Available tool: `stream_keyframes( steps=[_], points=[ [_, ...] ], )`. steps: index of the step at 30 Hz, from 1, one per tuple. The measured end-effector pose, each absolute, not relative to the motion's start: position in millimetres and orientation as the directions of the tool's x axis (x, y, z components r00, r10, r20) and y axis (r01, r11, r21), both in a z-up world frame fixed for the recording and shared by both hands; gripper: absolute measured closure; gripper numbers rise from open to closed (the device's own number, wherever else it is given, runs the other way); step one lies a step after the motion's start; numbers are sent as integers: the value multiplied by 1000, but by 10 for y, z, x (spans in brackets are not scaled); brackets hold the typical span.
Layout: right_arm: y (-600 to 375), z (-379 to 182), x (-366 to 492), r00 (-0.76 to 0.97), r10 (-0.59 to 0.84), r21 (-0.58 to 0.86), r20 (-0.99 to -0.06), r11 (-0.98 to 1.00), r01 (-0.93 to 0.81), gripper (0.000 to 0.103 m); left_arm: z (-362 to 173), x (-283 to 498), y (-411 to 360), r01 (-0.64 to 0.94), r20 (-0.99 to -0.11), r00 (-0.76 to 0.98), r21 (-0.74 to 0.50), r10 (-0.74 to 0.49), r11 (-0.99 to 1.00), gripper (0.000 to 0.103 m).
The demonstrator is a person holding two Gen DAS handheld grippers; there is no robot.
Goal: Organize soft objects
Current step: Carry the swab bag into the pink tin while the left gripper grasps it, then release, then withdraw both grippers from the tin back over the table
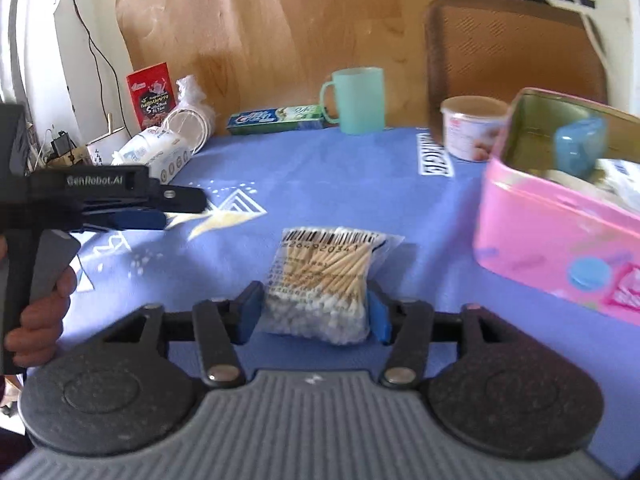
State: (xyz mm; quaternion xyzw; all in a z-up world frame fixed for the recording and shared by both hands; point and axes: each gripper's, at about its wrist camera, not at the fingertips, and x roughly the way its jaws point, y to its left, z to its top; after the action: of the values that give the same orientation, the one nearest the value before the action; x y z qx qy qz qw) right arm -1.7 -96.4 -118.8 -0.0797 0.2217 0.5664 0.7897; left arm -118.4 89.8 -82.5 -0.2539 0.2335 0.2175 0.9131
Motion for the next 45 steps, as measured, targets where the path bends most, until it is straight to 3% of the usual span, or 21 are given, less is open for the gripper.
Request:
stream_keyframes(
  steps=[3,4,6,9,15,20,25,26,29,31,34,39,42,45],
  points=[
    [-957,-1233,-36,250,863,116,-439,331,-936,35,-814,-927,680,-453,-580,795,-376,176,808,31],
    [-949,-1250,-52,248,865,109,-437,324,-940,35,-826,-866,641,-442,-593,791,-382,152,812,38],
    [-931,-1278,-100,270,864,64,-424,326,-943,43,-853,-768,560,-434,-608,782,-376,136,819,43],
    [-965,-1280,-118,290,868,39,-403,332,-942,52,-803,-690,534,-407,-605,791,-413,88,815,64],
    [-1325,-1055,-46,429,878,-8,-211,437,-899,53,-349,-387,239,-282,-523,850,-356,60,891,64],
    [-1641,-824,310,540,832,47,-130,549,-835,53,-53,163,-12,-167,-472,881,-297,7,940,64],
    [-1564,-759,808,641,752,93,-152,657,-748,48,-46,788,-159,-174,-470,881,-211,56,962,45],
    [-1461,-778,951,674,718,73,-174,692,-719,43,-87,910,-159,-213,-483,869,-178,104,961,43],
    [-1352,-861,1181,744,625,50,-236,773,-633,43,-195,1042,-107,-326,-550,812,-150,195,933,40],
    [-1485,-880,1176,730,652,130,-207,758,-640,43,-243,921,-64,-314,-542,823,-186,169,931,37],
    [-1586,-869,1024,745,643,142,-176,766,-627,43,-262,748,-88,-372,-528,805,-96,269,923,30],
    [-1692,-872,857,733,662,230,-157,746,-624,43,-216,470,-174,-391,-497,809,-57,313,919,22],
    [-1769,-867,674,729,669,269,-148,736,-621,43,-191,257,-208,-424,-475,801,-21,364,905,11],
    [-1824,-866,545,724,674,291,-149,729,-619,41,-182,68,-204,-455,-463,791,-10,399,890,10]
  ],
)
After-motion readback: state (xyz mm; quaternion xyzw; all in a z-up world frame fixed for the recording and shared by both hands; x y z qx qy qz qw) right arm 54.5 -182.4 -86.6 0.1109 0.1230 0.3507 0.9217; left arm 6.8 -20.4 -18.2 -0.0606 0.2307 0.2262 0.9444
